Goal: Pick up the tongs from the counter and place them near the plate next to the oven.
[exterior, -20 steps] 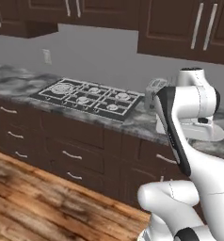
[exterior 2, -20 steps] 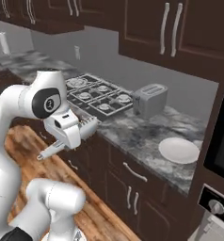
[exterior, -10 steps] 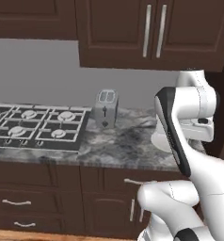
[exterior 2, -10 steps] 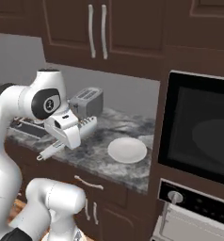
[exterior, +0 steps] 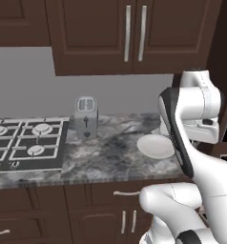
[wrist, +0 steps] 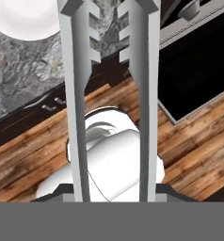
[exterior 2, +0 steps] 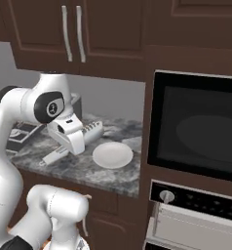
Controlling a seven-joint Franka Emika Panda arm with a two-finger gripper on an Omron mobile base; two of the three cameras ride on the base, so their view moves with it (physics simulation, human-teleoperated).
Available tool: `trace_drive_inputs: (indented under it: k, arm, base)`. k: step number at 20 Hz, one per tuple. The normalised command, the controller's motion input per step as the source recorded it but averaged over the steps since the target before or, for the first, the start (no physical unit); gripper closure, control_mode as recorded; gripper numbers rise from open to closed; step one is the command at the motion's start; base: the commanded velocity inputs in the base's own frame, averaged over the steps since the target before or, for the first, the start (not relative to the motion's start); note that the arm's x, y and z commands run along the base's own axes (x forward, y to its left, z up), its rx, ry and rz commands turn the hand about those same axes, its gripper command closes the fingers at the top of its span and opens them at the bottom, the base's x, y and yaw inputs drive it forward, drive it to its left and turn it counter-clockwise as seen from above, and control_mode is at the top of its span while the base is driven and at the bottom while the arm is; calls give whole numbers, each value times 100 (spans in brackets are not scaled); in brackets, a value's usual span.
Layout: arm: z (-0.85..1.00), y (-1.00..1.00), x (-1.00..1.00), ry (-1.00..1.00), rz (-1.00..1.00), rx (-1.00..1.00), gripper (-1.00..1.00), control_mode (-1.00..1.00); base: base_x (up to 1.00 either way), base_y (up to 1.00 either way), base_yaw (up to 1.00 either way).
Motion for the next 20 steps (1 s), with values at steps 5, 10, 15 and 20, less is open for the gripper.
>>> trace_drive_inputs:
  k: [5, 10, 15, 20]
  arm:
    - [0, 0, 0, 0, 0, 0, 100, 100]
    - [0, 0, 0, 0, 0, 0, 100, 100]
    - [0, 0, 0, 0, 0, 0, 100, 100]
    - [0, 0, 0, 0, 0, 0, 100, 100]
  base:
    - [1, 64, -13]
    - [16, 67, -19]
    - [29, 45, -38]
    - [22, 52, -26]
